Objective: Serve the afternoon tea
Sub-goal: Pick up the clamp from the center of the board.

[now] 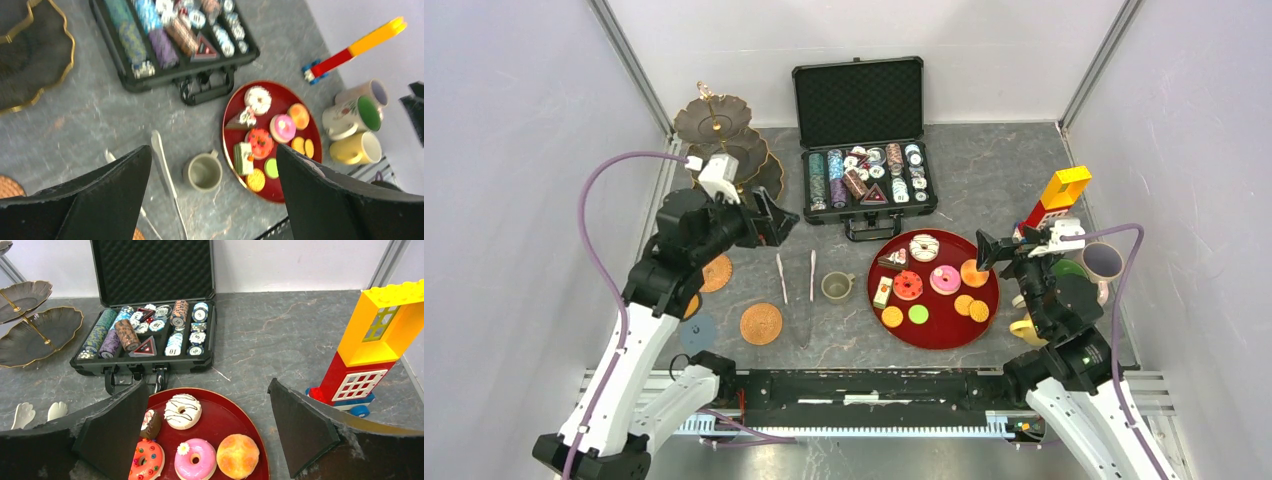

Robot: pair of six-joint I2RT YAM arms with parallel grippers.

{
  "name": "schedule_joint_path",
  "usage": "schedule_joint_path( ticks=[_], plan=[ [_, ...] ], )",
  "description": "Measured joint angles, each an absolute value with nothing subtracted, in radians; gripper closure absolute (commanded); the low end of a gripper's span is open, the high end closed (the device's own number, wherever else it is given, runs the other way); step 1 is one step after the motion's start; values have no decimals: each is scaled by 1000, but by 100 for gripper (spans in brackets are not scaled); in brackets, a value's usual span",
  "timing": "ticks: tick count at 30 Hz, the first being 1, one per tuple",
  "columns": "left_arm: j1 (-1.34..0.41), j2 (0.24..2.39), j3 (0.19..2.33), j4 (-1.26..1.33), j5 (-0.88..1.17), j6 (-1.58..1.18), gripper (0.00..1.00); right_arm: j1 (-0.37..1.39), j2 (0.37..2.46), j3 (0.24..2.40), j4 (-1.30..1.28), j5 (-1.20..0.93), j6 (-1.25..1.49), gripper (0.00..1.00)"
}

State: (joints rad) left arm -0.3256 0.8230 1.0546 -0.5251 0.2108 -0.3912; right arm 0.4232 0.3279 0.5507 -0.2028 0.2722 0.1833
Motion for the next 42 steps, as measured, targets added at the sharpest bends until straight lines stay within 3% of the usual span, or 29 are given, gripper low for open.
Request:
schedule_joint_path(
  ticks=[11, 13, 17, 20, 26, 31, 42],
  plan=[
    [-401, 824, 845, -630, 176, -430, 0, 423, 273, 483, -155, 209, 194, 2],
    [-509, 825, 844, -673, 45, -448, 0, 423, 251, 471, -146, 203, 195, 2],
    [-934, 839, 847, -765, -350, -551, 0, 423, 214, 463, -128, 203, 205, 2],
    [-1083, 884, 839, -797, -557, -644, 0, 423, 192, 462, -117, 203, 213, 2],
    [-1101, 896, 669, -694, -748, -768, 0, 423, 183, 461, -110, 200, 223, 2],
    [-1101, 865, 501, -563, -754, -812, 0, 423, 183, 459, -109, 193, 236, 2],
    [-1102, 962, 380, -307, -723, -841, 0, 423, 186, 409, -82, 177, 274, 2]
  ],
)
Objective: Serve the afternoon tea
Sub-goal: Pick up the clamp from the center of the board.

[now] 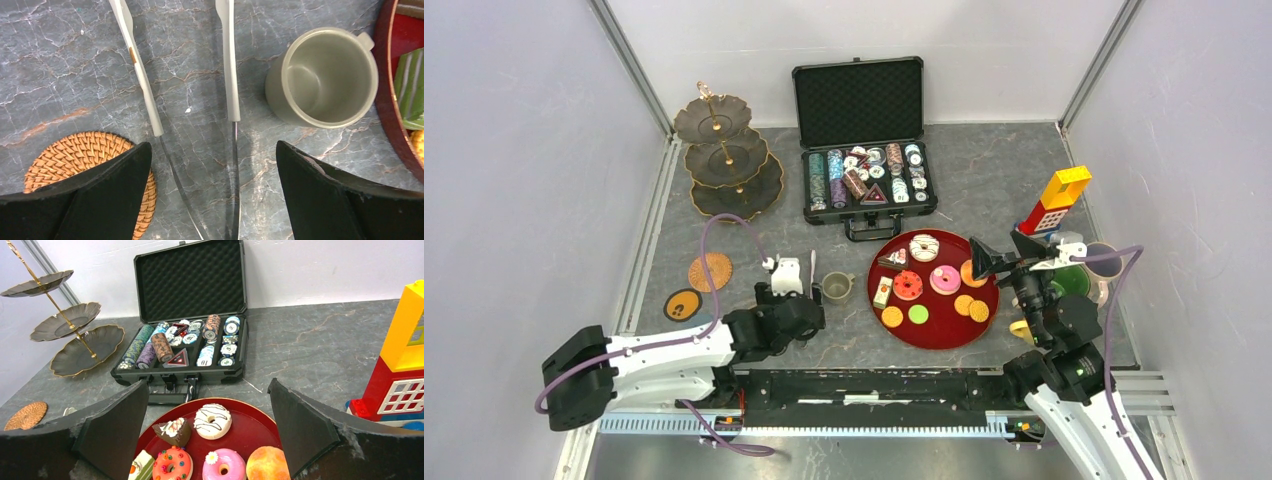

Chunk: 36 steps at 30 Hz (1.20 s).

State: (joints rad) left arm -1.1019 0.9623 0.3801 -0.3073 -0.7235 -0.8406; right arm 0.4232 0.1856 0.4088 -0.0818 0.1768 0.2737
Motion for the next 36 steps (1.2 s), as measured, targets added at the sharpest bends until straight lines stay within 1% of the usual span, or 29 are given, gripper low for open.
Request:
schedule_joint_path(
  ticks=[13, 17, 18, 20, 21, 23, 26, 30, 33, 36],
  plan=[
    [-1102, 1110, 309, -131, -758, -839, 1, 423, 193, 409, -84, 193, 274, 2],
    [-1102, 1166, 318, -94, -796, -839, 8, 423, 193, 409, -84, 192, 273, 2],
    [-1102, 1182, 323, -88, -804, -838, 11, 423, 193, 409, -84, 192, 273, 2],
    [-1101, 1210, 335, -78, -815, -838, 22, 423, 193, 409, -84, 192, 273, 2],
    [-1101, 1221, 340, -77, -819, -838, 24, 423, 193, 408, -84, 192, 273, 2],
    [-1101, 1237, 346, -76, -829, -839, 24, 423, 193, 408, -84, 192, 272, 2],
    [-1101, 1240, 347, -75, -834, -839, 10, 423, 194, 408, -84, 185, 267, 2],
    [-1101, 1241, 347, -72, -834, -840, 0, 423, 200, 408, -85, 181, 265, 2],
    [-1101, 1246, 347, -71, -838, -840, 2, 423, 200, 408, -84, 176, 265, 2],
    [-1101, 1258, 356, -71, -840, -844, 9, 423, 201, 408, -84, 168, 266, 2]
  ],
)
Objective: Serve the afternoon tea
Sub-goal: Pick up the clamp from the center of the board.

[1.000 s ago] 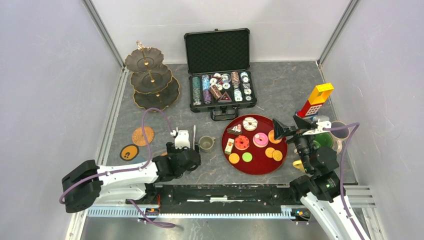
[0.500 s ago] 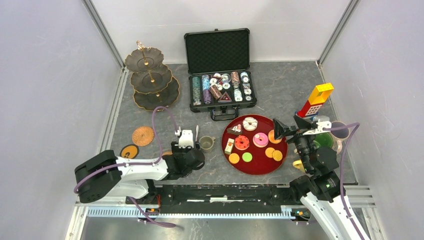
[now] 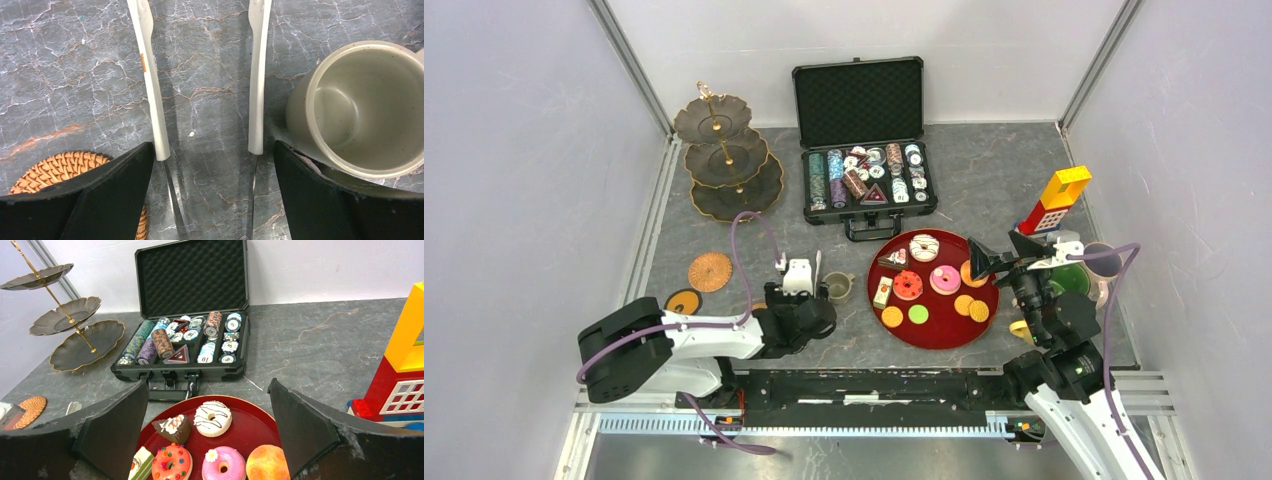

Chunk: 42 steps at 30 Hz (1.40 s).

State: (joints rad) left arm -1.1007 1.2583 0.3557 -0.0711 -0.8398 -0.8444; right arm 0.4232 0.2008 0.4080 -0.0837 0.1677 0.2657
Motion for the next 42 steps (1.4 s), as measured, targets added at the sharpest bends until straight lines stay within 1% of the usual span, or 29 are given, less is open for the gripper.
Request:
schedule_joint_path(
  ticks=[3, 5, 11, 16, 20, 21, 23, 24, 26, 28, 32, 33, 35, 42],
  plan=[
    [-1101, 1270, 366, -72, -840, -849, 21, 423, 203, 406, -83, 159, 268, 2],
    [-1101, 1271, 367, -73, -839, -849, 26, 423, 204, 401, -82, 157, 269, 2],
    [-1101, 1271, 368, -75, -839, -849, 30, 423, 205, 395, -83, 157, 274, 2],
    [-1094, 1271, 387, -112, -835, -848, 30, 423, 205, 395, -83, 157, 276, 2],
    [-1043, 1271, 406, -118, -821, -835, 30, 423, 205, 395, -83, 158, 276, 2],
    [-1021, 1271, 407, -110, -811, -827, 30, 423, 205, 394, -83, 158, 276, 2],
    [-976, 1277, 407, -87, -798, -809, 25, 423, 205, 394, -83, 158, 276, 2],
    [-963, 1284, 407, -78, -794, -801, 19, 423, 205, 394, -83, 158, 276, 2],
    [-936, 1309, 411, -61, -791, -788, 6, 423, 205, 394, -83, 158, 276, 2],
    [-923, 1340, 427, -45, -797, -784, 0, 423, 205, 394, -83, 158, 277, 2],
    [-919, 1374, 445, -20, -801, -783, 0, 423, 205, 383, -75, 157, 283, 2],
    [-920, 1376, 445, -17, -801, -784, 3, 423, 205, 380, -75, 158, 284, 2],
    [-921, 1377, 443, -12, -799, -786, 5, 423, 205, 371, -75, 158, 284, 2],
    [-996, 1365, 437, -48, -818, -841, 5, 423, 205, 362, -78, 158, 284, 2]
  ],
)
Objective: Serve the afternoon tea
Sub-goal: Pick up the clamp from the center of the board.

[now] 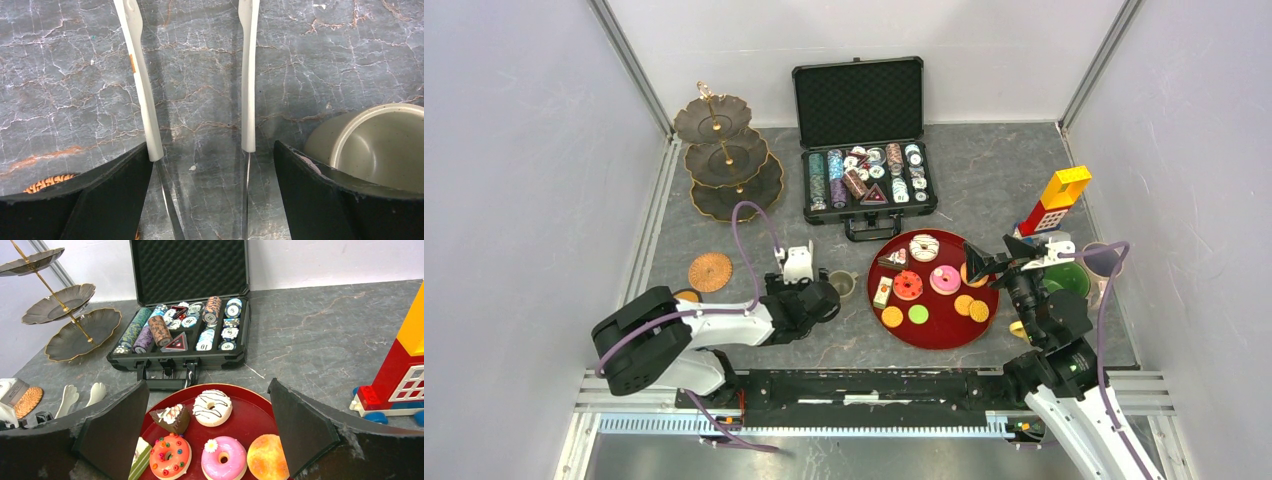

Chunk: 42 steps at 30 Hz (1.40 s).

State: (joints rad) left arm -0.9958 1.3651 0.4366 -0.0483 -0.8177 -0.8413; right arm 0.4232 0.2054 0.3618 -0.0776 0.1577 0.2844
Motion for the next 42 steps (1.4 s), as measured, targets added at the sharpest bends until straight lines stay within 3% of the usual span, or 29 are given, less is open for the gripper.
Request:
schedule_joint_path(
  ticks=[7, 12, 23, 34, 42],
  plan=[
    [-1007, 1378, 435, -71, -853, -898, 10, 423, 194, 362, -84, 158, 292, 2],
    [-1010, 1407, 440, -58, -891, -926, 27, 423, 188, 353, -83, 158, 303, 2],
    [-1008, 1367, 403, -43, -894, -926, 52, 423, 188, 307, -66, 157, 347, 2],
    [-986, 1163, 566, -416, -644, -871, 41, 423, 242, 244, 54, 157, 377, 2],
    [-802, 1054, 811, -713, -364, -688, 39, 423, 540, 249, 307, 114, 406, 1]
  ],
)
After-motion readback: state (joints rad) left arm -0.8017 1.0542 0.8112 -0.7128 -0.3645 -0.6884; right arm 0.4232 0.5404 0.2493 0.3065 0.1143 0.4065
